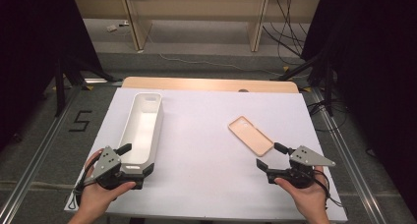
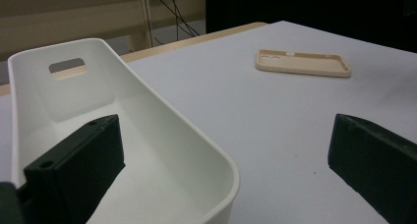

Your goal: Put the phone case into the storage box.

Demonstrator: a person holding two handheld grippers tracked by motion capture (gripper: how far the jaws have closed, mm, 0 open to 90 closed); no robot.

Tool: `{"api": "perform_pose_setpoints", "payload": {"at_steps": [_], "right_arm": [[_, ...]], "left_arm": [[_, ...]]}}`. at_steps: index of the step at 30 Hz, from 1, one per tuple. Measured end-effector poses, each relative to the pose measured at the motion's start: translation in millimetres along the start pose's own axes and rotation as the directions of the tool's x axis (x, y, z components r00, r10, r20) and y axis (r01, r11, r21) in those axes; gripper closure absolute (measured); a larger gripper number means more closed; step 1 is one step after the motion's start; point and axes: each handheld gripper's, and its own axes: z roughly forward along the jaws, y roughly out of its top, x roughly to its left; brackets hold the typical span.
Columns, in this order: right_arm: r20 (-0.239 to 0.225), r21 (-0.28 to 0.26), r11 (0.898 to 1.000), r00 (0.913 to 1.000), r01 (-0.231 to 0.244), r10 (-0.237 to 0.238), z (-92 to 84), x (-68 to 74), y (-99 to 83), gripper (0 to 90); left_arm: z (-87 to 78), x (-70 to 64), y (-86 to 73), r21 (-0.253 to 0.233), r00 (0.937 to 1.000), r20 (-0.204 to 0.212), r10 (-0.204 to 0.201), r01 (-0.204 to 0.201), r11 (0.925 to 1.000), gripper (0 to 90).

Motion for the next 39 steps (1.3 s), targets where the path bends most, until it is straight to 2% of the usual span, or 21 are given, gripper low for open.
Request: {"api": "perform_pose_setpoints", "payload": {"at_steps": [9, 10, 12, 14, 15, 16, 17, 20, 21, 22, 24, 25, 26, 28, 32, 35, 36, 38, 39], "right_arm": [[0.022, 0.007, 1.0, 0.9997, 0.013, -0.013, 0.3, -2.8, 0.1, 16.6], [0.021, -0.019, 1.0, 0.9997, 0.01, -0.009, 2.1, -3.2, -0.2, 17.5], [0.035, 0.002, 1.0, 0.9993, 0.011, -0.011, -0.9, -4.1, 2.3, 21.8], [0.045, 0.005, 1.0, 0.9989, 0.014, -0.014, -1.4, -6.6, 4.0, 31.3], [0.046, 0.023, 1.0, 0.9989, 0.012, -0.013, -2.0, -7.2, 5.2, 35.1], [0.058, 0.008, 1.0, 0.998, 0.025, -0.025, -0.8, -8.7, 6.0, 38.1], [0.056, 0.014, 1.0, 0.9983, 0.016, -0.017, -0.6, -9.7, 7.4, 42.5], [0.065, 0.018, 0.999, 0.997, 0.041, -0.042, -0.3, -14.8, 12.0, 56.5], [0.057, 0.052, 0.998, 0.9974, 0.04, -0.043, -2.0, -16.3, 14.1, 61.5], [0.073, 0.023, 0.999, 0.9962, 0.047, -0.048, 1.3, -17.7, 13.9, 66.6], [0.076, 0.08, 0.996, 0.9957, 0.047, -0.053, 0.3, -20.4, 16.3, 76.6], [0.076, 0.08, 0.996, 0.9957, 0.047, -0.053, 0.3, -20.4, 16.3, 76.6], [0.093, 0.095, 0.994, 0.9934, 0.059, -0.068, 5.0, -23.1, 17.5, 85.2], [0.099, 0.133, 0.989, 0.9924, 0.06, -0.073, 8.0, -25.7, 19.2, 89.9], [0.105, 0.205, 0.977, 0.9918, 0.05, -0.073, 17.8, -31.3, 22.2, 90.0], [0.109, 0.226, 0.973, 0.991, 0.052, -0.078, 23.2, -33.4, 22.9, 90.0], [0.112, 0.256, 0.966, 0.9909, 0.044, -0.075, 29.7, -36.1, 22.5, 90.0], [0.114, 0.267, 0.963, 0.9912, 0.035, -0.068, 31.6, -37.2, 22.1, 90.0], [0.112, 0.294, 0.955, 0.9918, 0.025, -0.06, 37.0, -41.5, 20.2, 90.0]], "left_arm": [[0.4, -1.4, 0.8, 0.001, 1.0, -0.005, -0.003, 0.003, 1.0, 0.0], [0.6, -1.7, 0.9, 0.002, 1.0, -0.005, -0.005, 0.005, 1.0, 0.0], [0.9, -1.8, 0.9, 0.002, 1.0, 0.001, -0.002, 0.002, 1.0, 0.1], [0.7, -2.4, 1.0, -0.001, 1.0, 0.005, -0.003, 0.003, 1.0, 0.2], [0.4, -2.5, 1.0, -0.002, 1.0, 0.006, -0.005, 0.005, 1.0, 0.3], [1.2, -1.7, 1.1, -0.015, 0.9999, 0.015, -0.002, 0.003, 0.9999, 0.3], [0.5, -1.9, 1.0, -0.009, 0.9999, 0.007, -0.007, 0.007, 0.9999, 0.5], [0.9, -1.0, 0.4, -0.012, 0.9998, 0.015, -0.013, 0.013, 0.9998, 0.7], [0.4, -0.6, 1.0, -0.016, 0.9999, 0.015, -0.005, 0.006, 0.9999, 0.8], [-0.6, -1.0, 1.5, -0.012, 1.0, 0.008, -0.004, 0.004, 0.9999, 0.9], [-0.9, -2.1, 1.6, -0.016, 0.9999, 0.01, -0.01, 0.01, 0.9998, 1.1], [-0.9, -2.1, 1.6, -0.016, 0.9999, 0.01, -0.01, 0.01, 0.9998, 1.2], [-0.6, -2.6, 1.3, -0.011, 0.9999, 0.011, -0.01, 0.011, 0.9999, 1.3], [-0.3, -2.6, 1.2, -0.011, 0.9998, 0.014, -0.011, 0.011, 0.9999, 1.4], [-0.3, -2.8, 1.4, -0.011, 0.9998, 0.016, -0.011, 0.012, 0.9999, 1.8], [0.2, -2.5, 1.4, -0.013, 0.9997, 0.018, -0.014, 0.015, 0.9998, 2.0], [0.3, -2.4, 1.5, -0.013, 0.9998, 0.019, -0.012, 0.012, 0.9998, 2.0], [0.1, -2.6, 1.6, -0.013, 0.9998, 0.019, -0.011, 0.011, 0.9999, 2.1], [0.0, -2.7, 1.6, -0.012, 0.9997, 0.019, -0.012, 0.012, 0.9999, 2.1]]}}
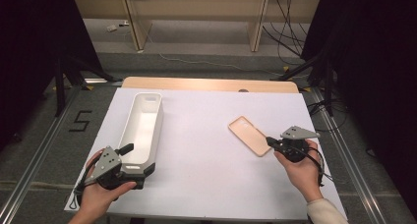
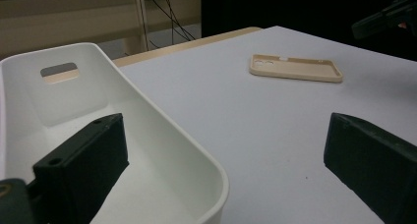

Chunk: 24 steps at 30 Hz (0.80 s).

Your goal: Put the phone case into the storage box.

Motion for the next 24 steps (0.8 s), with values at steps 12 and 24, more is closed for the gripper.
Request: {"api": "perform_pose_setpoints", "payload": {"at_steps": [12, 24], "right_arm": [[-0.033, 0.151, 0.988, 0.9994, 0.007, -0.002, 27.7, -7.7, -2.7, 90.0], [-0.052, 0.244, 0.97, 0.9986, 0.013, 0.0, 50.5, -8.4, -2.0, 90.0]], "left_arm": [[0.5, -1.3, 0.2, -0.003, 1.0, 0.005, -0.003, 0.003, 1.0, 2.3], [0.6, -1.4, 0.2, -0.005, 1.0, 0.009, -0.002, 0.002, 1.0, 2.3]]}}
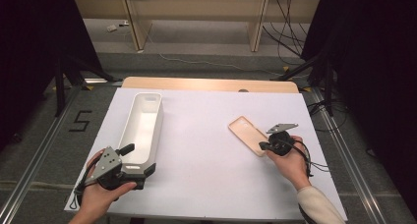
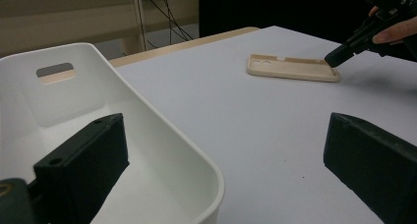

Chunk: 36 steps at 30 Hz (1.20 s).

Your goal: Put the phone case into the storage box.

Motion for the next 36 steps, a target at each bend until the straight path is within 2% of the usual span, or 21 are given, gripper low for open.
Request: {"api": "perform_pose_setpoints", "payload": {"at_steps": [1, 3, 4, 5, 6, 7, 10, 11, 16, 17, 18, 21, 23, 24, 29, 30, 32, 33, 34, 36], "right_arm": [[-0.011, 0.017, 1.0, 0.9998, -0.019, 0.019, 2.2, 1.1, 1.2, 90.0], [-0.009, 0.007, 1.0, 0.9998, -0.017, 0.017, 6.6, 2.1, 0.4, 90.0], [-0.023, 0.047, 0.998, 0.9988, -0.041, 0.043, 5.2, 3.4, 1.8, 90.0], [-0.025, 0.053, 0.998, 0.9996, -0.014, 0.016, 6.3, 2.2, 1.5, 90.0], [-0.026, 0.049, 0.998, 0.9987, -0.042, 0.043, 7.3, 3.9, 2.0, 90.0], [-0.025, 0.047, 0.999, 0.9994, -0.022, 0.023, 8.3, 2.6, 1.7, 90.0], [-0.03, 0.057, 0.998, 0.9991, -0.029, 0.031, 9.3, 3.2, 2.0, 90.0], [-0.03, 0.058, 0.997, 0.9984, -0.046, 0.048, 9.8, 4.3, 2.7, 90.0], [-0.035, 0.055, 0.998, 0.999, -0.025, 0.027, 13.1, 4.0, 2.6, 90.0], [-0.052, 0.068, 0.997, 0.998, -0.034, 0.037, 13.6, 3.4, 2.8, 90.0], [-0.046, 0.061, 0.997, 0.9976, -0.049, 0.052, 14.6, 4.2, 2.7, 90.0], [-0.044, 0.056, 0.998, 0.998, -0.042, 0.045, 15.7, 3.6, 2.4, 90.0], [-0.053, 0.064, 0.996, 0.9967, -0.058, 0.061, 15.4, 4.4, 3.2, 90.0], [-0.061, 0.053, 0.998, 0.9973, -0.036, 0.04, 17.3, 3.2, 3.0, 90.0], [-0.068, 0.057, 0.996, 0.9948, -0.071, 0.075, 19.1, 5.3, 2.3, 90.0], [-0.083, 0.059, 0.995, 0.9928, -0.082, 0.087, 19.2, 6.9, 2.6, 90.0], [-0.084, 0.049, 0.997, 0.9946, -0.056, 0.06, 20.4, 6.6, 3.3, 90.0], [-0.088, 0.062, 0.995, 0.9923, -0.082, 0.087, 19.7, 9.2, 3.6, 90.0], [-0.08, 0.042, 0.998, 0.995, -0.057, 0.06, 22.0, 8.4, 2.9, 90.0], [-0.091, 0.068, 0.994, 0.9921, -0.081, 0.087, 20.3, 11.2, 3.5, 90.0]], "left_arm": [[0.0, 0.2, 0.2, -0.002, 1.0, 0.003, 0.004, -0.004, 1.0, 2.3], [-0.2, 0.2, 0.1, -0.002, 1.0, 0.0, 0.001, -0.001, 1.0, 2.3], [-0.2, 0.2, 0.1, -0.002, 1.0, 0.0, 0.001, -0.001, 1.0, 2.3], [-0.1, 0.2, 0.0, -0.001, 1.0, 0.0, 0.001, -0.001, 1.0, 2.3], [-0.1, 0.4, -0.1, 0.001, 1.0, 0.0, -0.002, 0.002, 1.0, 2.3], [-0.1, 0.4, -0.1, 0.001, 1.0, 0.0, -0.002, 0.002, 1.0, 2.3], [-0.2, 0.4, -0.1, 0.003, 1.0, 0.001, 0.001, -0.001, 1.0, 2.3], [-0.1, 0.1, 0.0, 0.002, 1.0, 0.002, 0.0, 0.0, 1.0, 2.3], [-0.2, 0.4, 0.2, -0.003, 1.0, 0.004, 0.006, -0.006, 1.0, 2.4], [-0.2, 0.6, 0.2, -0.002, 1.0, 0.003, 0.005, -0.005, 1.0, 2.5], [-0.2, 0.6, 0.2, -0.002, 1.0, 0.003, 0.005, -0.005, 1.0, 2.4], [0.0, 0.7, 0.2, -0.002, 1.0, 0.006, 0.005, -0.005, 1.0, 2.5], [-0.1, 0.5, 0.2, -0.002, 1.0, 0.003, 0.005, -0.005, 1.0, 2.5], [0.0, 0.6, 0.3, -0.004, 0.9999, 0.006, 0.009, -0.009, 1.0, 2.5], [0.0, 0.5, 0.3, -0.003, 0.9999, 0.007, 0.009, -0.009, 1.0, 2.5], [0.0, 0.5, 0.3, -0.005, 0.9999, 0.008, 0.007, -0.007, 1.0, 2.5], [-0.1, 0.6, 0.1, -0.002, 1.0, 0.003, 0.001, -0.001, 1.0, 2.6], [-0.1, 0.6, 0.1, -0.002, 1.0, 0.003, 0.001, -0.001, 1.0, 2.5], [0.1, 0.3, 0.0, 0.0, 1.0, 0.004, 0.002, -0.002, 1.0, 2.6], [0.2, -0.1, -0.1, 0.0, 1.0, 0.005, -0.002, 0.002, 1.0, 2.5]]}}
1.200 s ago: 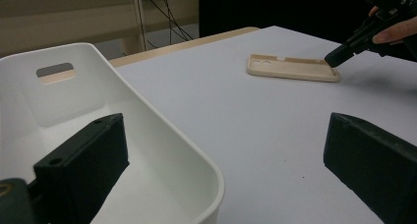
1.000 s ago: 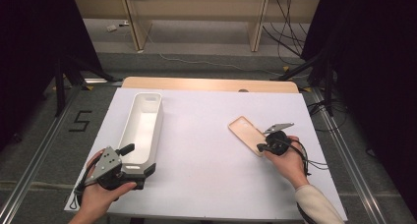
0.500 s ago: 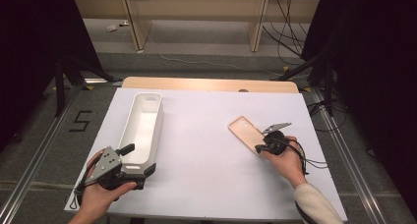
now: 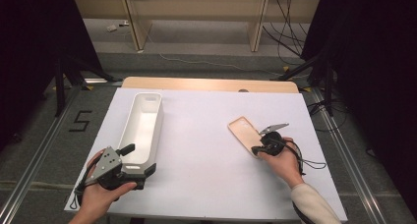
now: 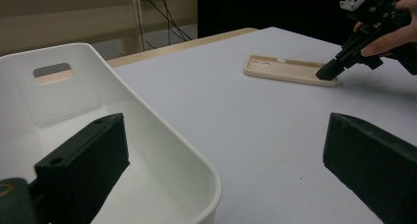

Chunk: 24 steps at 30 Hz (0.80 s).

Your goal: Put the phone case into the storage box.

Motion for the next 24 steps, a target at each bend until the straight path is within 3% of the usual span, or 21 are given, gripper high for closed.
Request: {"api": "perform_pose_setpoints", "payload": {"at_steps": [3, 6, 7, 12, 16, 21, 22, 24], "right_arm": [[-0.001, -0.021, 0.999, 0.9997, 0.025, -0.026, 2.0, 0.3, 0.7, 90.0], [-0.001, -0.017, 1.0, 0.9998, 0.022, -0.022, 3.1, 4.0, 0.9, 90.0], [0.001, -0.01, 0.999, 0.9991, 0.043, -0.043, 3.2, 3.7, 1.2, 90.0], [-0.006, -0.003, 0.999, 0.9995, 0.032, -0.032, 4.1, 9.4, 3.0, 90.0], [-0.001, -0.019, 0.998, 0.9983, 0.059, -0.059, 7.1, 11.1, 3.6, 90.0], [-0.01, 0.002, 0.999, 0.9993, 0.036, -0.036, 7.9, 18.4, 6.4, 90.0], [-0.007, -0.006, 0.998, 0.9976, 0.068, -0.068, 9.2, 17.6, 6.9, 90.0], [-0.013, -0.006, 0.997, 0.9973, 0.073, -0.073, 9.8, 18.6, 7.6, 90.0]], "left_arm": [[-0.2, 0.6, 0.3, -0.003, 1.0, 0.0, 0.007, -0.007, 1.0, 2.6], [-0.3, 0.2, 0.3, -0.002, 1.0, 0.001, 0.01, -0.01, 0.9999, 2.7], [-0.3, 0.4, 0.5, -0.002, 0.9999, 0.002, 0.016, -0.016, 0.9999, 2.7], [-0.3, 0.1, 0.3, -0.001, 0.9999, 0.002, 0.011, -0.011, 0.9999, 2.9], [-0.4, 0.3, 0.6, -0.002, 0.9999, 0.002, 0.015, -0.015, 0.9999, 2.9], [-0.2, 0.2, 0.6, -0.003, 0.9999, 0.002, 0.014, -0.014, 0.9999, 2.9], [-0.3, 0.3, 0.7, -0.004, 0.9999, 0.003, 0.015, -0.015, 0.9999, 2.9], [-0.3, 0.2, 0.6, -0.003, 0.9999, 0.004, 0.014, -0.014, 0.9999, 2.9]]}}
